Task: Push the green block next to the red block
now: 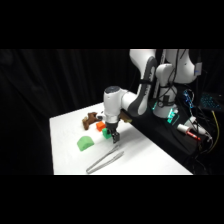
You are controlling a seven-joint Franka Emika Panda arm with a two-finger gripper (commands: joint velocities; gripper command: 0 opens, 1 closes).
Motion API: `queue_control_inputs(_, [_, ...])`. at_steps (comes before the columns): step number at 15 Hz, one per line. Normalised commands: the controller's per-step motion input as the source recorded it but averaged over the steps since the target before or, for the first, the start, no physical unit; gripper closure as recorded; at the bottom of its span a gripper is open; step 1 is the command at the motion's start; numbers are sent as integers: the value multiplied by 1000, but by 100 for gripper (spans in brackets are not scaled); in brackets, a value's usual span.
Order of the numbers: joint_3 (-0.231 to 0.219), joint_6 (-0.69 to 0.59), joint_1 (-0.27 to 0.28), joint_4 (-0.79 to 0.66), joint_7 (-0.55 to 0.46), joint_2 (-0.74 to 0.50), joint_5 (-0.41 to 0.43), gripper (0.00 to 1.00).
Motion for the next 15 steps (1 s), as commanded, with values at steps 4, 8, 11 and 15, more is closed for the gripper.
queue_control_inputs(4, [-159,175,12,-115,128,-27,-182,0])
queue_control_inputs(8, [63,-61,-91,-116,-37,-217,-68,0])
queue_control_inputs(11, [216,-517,-143,-185,-240,-642,-11,0])
queue_control_inputs(15, [186,-667,-138,-70,-251,-650,21,0])
